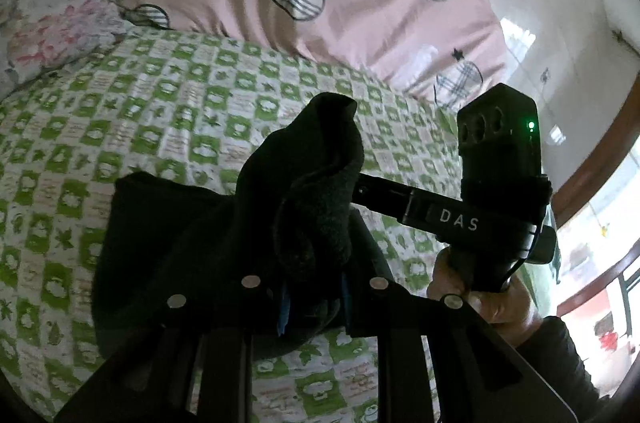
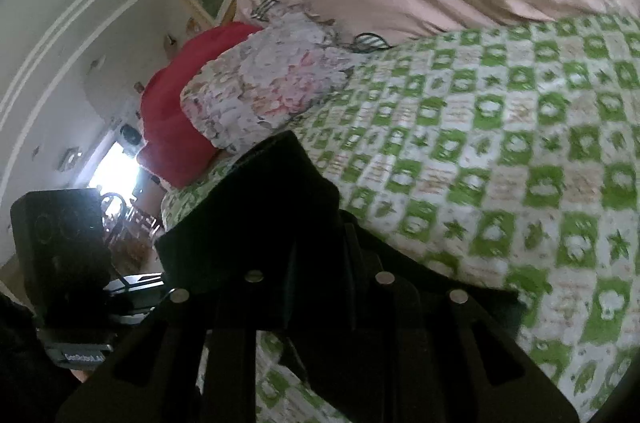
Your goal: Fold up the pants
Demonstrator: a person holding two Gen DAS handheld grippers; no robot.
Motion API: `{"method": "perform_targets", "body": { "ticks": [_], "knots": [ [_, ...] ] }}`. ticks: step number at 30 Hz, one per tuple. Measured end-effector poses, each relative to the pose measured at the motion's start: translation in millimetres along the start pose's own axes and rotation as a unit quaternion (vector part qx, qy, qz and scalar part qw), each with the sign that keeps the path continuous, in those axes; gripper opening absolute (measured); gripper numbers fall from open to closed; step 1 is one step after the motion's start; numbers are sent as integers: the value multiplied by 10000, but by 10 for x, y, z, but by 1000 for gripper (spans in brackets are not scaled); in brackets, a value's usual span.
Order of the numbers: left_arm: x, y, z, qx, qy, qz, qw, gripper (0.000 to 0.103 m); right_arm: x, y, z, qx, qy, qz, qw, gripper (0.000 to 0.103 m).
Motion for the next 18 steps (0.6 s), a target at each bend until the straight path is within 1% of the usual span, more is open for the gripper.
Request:
{"method": "perform_targets", "body": {
  "ticks": [11,14,18],
  "knots": [
    [-274,-362,-129,314,-358,65,9988,19,-343,162,-208,-71,-325,-165,9993,22],
    [-314,-468,-164,433,-430,116,9981,19,-416,169,-265,-12,-399,-265,9989,22],
    [-357,-568,-200,524,-550,149,9970,21,-493,178,-321,81,-439,-512,9977,22]
  ]
}}
Point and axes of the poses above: each gripper's, at about its wrist camera, not at the fingertips, and y roughly against the way its jaws point, x to its left, z to its top, the point moved 4 cm from there along -y, roughly the way its jaws point, and after that the axes turned 4 degrees about x, right-handed, at the moved point
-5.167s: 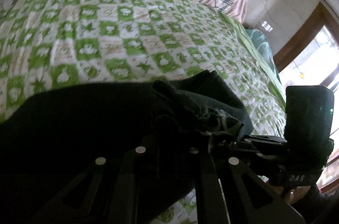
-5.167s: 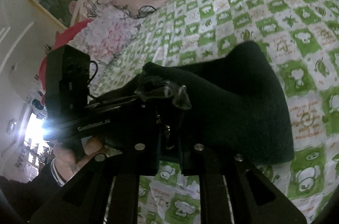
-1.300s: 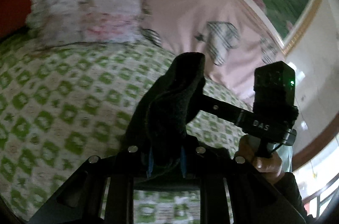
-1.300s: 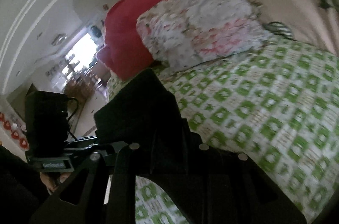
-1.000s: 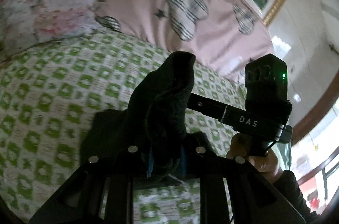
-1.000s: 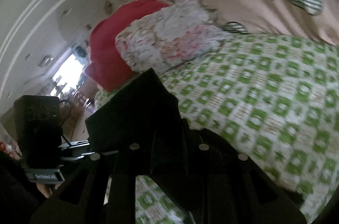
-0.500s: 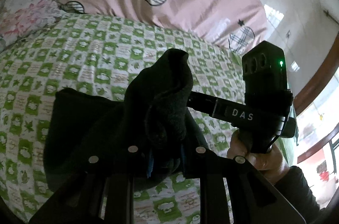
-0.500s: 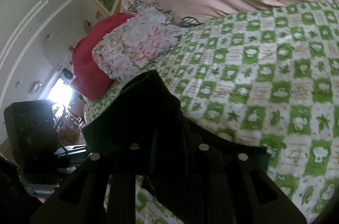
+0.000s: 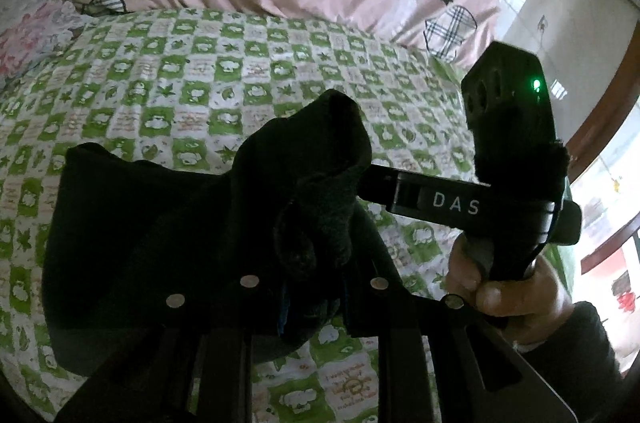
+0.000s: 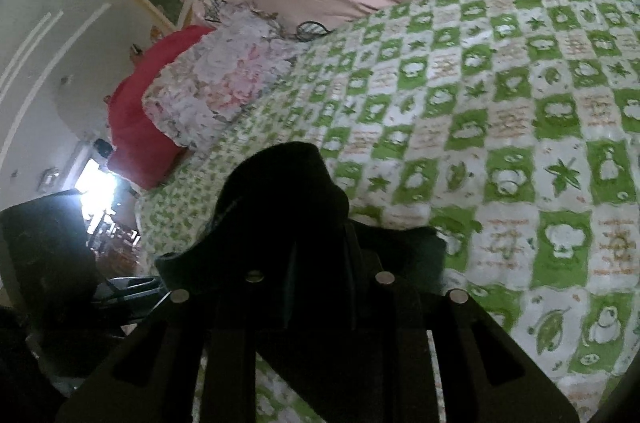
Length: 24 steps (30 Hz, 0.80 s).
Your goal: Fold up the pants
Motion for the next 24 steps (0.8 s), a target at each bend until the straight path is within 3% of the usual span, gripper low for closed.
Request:
{"method": "perform_targets", "body": {
  "ticks": [7,9,11,13,16,20,24],
  "knots": [
    [-45,-108,-32,141,-53,-322,9994,52,-154,111,-29,2,-338,-663,9972,22],
    [-61,-95,-43,133,-84,-379,9992,55,-183,173,-44,-26,-446,-904,9949,32],
    [-81,-62,-62,123,-156,-428,9989,61,-203,243,-74,-90,-561,-1053,9928,58],
    [-84,-11,-84,109,-175,-498,9985,67,-207,346,-115,-271,-661,-1108,9913,67],
    [-69,88,-133,125,-190,-577,9981,70,-197,474,-169,-479,-827,-1081,9895,70],
    [9,259,-195,55,-171,-556,9983,72,-130,580,-236,-669,-1021,-982,9877,84],
    [175,470,-218,-110,-8,-480,9988,76,26,614,-292,-718,-972,-1004,9876,87]
  ]
}}
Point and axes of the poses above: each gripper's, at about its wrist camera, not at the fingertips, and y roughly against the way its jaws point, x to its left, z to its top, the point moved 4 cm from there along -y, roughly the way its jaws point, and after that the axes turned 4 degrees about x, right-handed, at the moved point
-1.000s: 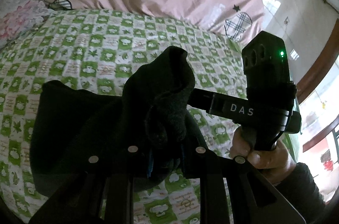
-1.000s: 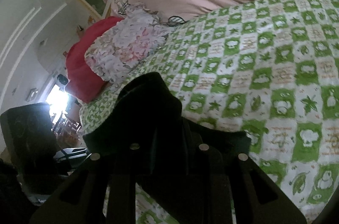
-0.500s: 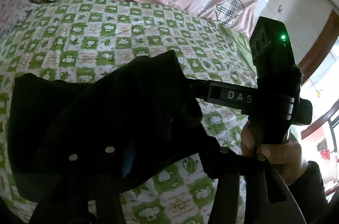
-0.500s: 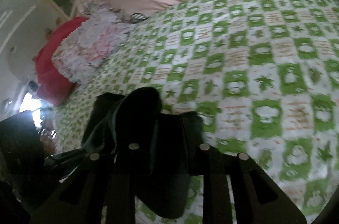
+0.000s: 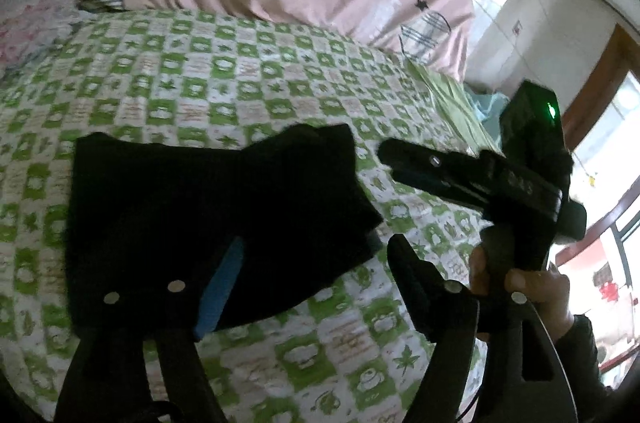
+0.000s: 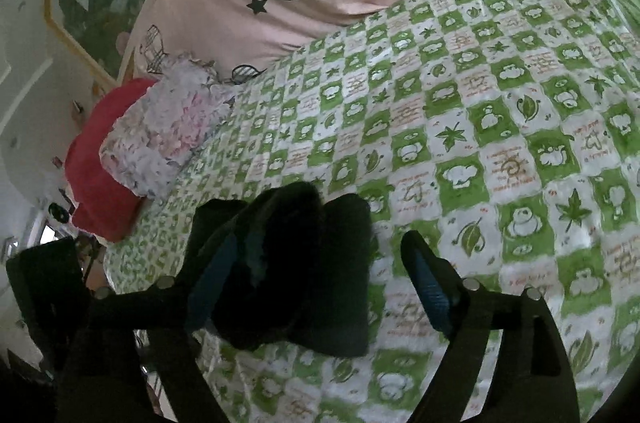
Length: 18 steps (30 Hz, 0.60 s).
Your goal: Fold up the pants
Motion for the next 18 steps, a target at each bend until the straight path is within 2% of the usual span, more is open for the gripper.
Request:
{"method": "perform_targets", "body": {
  "ticks": [9,18],
  "knots": [
    [491,324,53,-255,395,310,9984,81,179,10,-128,25,17,-288,9996,91],
    [1014,400,54,-281,838,532,9947,81,252,-84,-233,138,21,-483,9987,92]
  ]
}}
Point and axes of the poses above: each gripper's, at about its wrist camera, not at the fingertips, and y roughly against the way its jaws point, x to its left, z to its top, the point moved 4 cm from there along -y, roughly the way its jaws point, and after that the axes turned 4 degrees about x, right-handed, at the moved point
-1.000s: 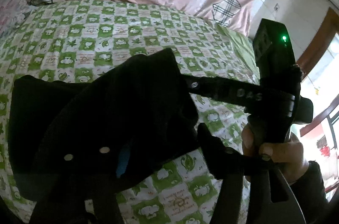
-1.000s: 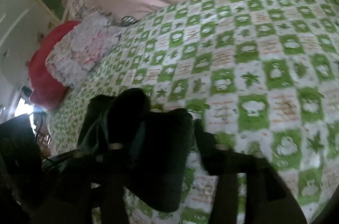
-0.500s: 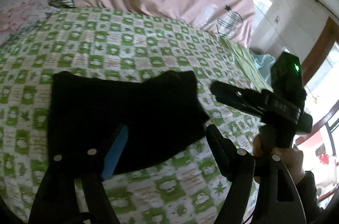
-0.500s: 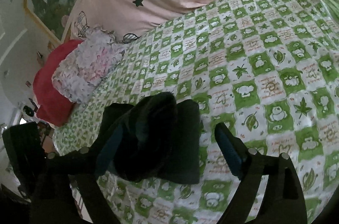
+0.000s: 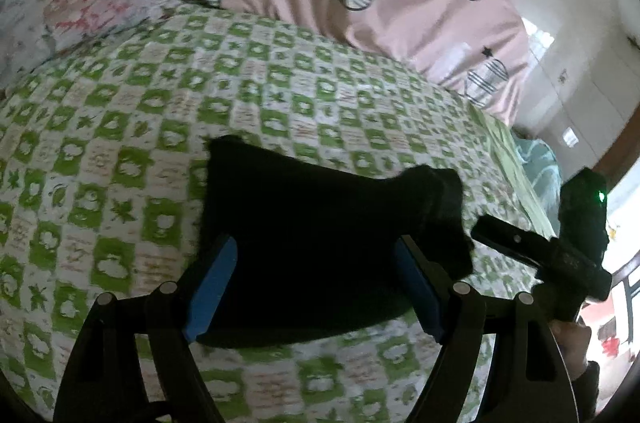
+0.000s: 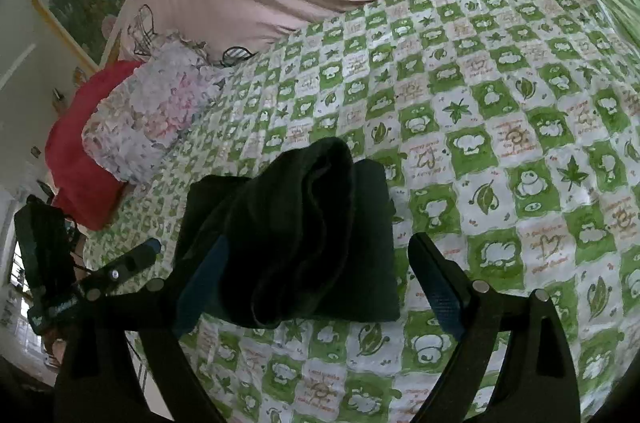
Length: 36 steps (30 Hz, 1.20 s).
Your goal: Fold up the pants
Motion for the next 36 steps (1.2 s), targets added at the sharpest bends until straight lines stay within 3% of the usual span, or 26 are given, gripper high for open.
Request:
{"method": "perform_targets", "body": {
  "ticks": [7,27,30,32,34,36],
  "knots": [
    [306,-110,21,118,294,49,9995,81,-31,-139,-36,117,-112,-21,9999,92],
    [549,-628,87,530,601,-38,9968,81,-109,-467,-101,448,-74,-112,9989,92],
    [585,-703,99,592,645,-104,9961,81,-189,-489,-120,481,-197,-68,9986,88],
    [590,-739,107,627,643,-153,9958,77,-219,-488,-132,500,-289,93,9983,73],
    [572,-797,113,721,645,-299,9949,60,-222,-499,-147,547,-345,186,9977,71],
    [584,-838,124,766,755,-431,9933,58,-218,-504,-149,569,-378,215,9974,69]
  ]
}}
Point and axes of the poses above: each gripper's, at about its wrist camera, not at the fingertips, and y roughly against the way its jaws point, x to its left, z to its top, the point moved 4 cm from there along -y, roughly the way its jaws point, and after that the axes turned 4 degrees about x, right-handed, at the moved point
